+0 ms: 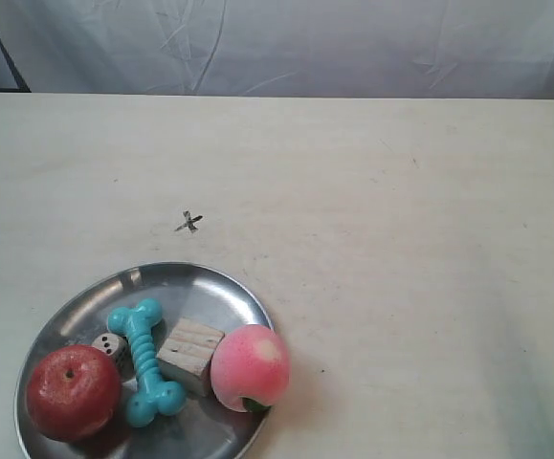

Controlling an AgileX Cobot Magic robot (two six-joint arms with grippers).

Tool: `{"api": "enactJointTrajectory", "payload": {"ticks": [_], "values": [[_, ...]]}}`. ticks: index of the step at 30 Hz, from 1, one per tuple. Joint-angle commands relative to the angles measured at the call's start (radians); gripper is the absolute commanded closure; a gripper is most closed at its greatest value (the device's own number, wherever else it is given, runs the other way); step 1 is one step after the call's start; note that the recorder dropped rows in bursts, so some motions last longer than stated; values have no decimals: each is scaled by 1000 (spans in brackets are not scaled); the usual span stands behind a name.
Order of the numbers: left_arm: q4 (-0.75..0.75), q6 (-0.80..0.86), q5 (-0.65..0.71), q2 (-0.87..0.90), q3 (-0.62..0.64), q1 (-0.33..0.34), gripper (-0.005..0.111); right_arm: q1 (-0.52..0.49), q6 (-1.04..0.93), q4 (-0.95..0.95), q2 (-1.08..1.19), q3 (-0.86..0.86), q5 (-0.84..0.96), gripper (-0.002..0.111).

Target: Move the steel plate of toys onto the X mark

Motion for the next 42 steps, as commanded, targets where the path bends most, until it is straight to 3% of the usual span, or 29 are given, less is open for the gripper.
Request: {"api": "enactJointTrajectory", "payload": {"ticks": [1,4,5,8,11,14,16,23,29,35,42], "values": [[-14,-157,-115,-6,5,-7,106,3,175,126,-8,2,-152,108],[-45,-401,-14,-6,5,-7,107,3,433,332,-8,2,-116,108],[-90,-528,106,-6,5,-7,107,4,473,368,-8,2,-55,108],[-99,-572,321,-6,-70,-7,107,14,531,370,-8,-58,158,109],[34,-565,499,112,-277,-7,107,27,411,354,64,-229,386,109],[88,-351,743,380,-521,-10,107,27,219,343,303,-434,579,109],[40,-159,902,567,-704,-10,107,27,74,351,480,-565,762,109],[-82,191,1270,1039,-1100,-10,107,27,-102,441,845,-753,1037,109],[-155,330,1363,1364,-1169,21,107,62,-199,634,880,-705,1070,109],[-447,549,1359,1576,-1173,102,107,264,-173,612,912,-649,888,109],[-458,645,1380,1701,-1173,158,107,475,-144,584,1178,-679,831,109]]}}
